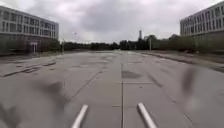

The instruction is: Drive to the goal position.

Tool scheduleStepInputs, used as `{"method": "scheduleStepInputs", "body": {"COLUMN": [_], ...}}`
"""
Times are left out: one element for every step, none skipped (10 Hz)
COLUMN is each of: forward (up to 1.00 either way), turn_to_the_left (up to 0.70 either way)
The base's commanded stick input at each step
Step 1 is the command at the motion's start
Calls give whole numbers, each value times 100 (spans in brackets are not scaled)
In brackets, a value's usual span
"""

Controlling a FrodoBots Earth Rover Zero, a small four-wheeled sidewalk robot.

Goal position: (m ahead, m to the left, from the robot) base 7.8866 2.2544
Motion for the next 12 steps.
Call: {"method": "scheduleStepInputs", "body": {"forward": [100, 100, 100, 100, 100, 100, 100, 100, 100, 100, 100, 100], "turn_to_the_left": [0, 0, 0, 0, 0, -22, -27, -27, -27, -27, -27, -27]}}
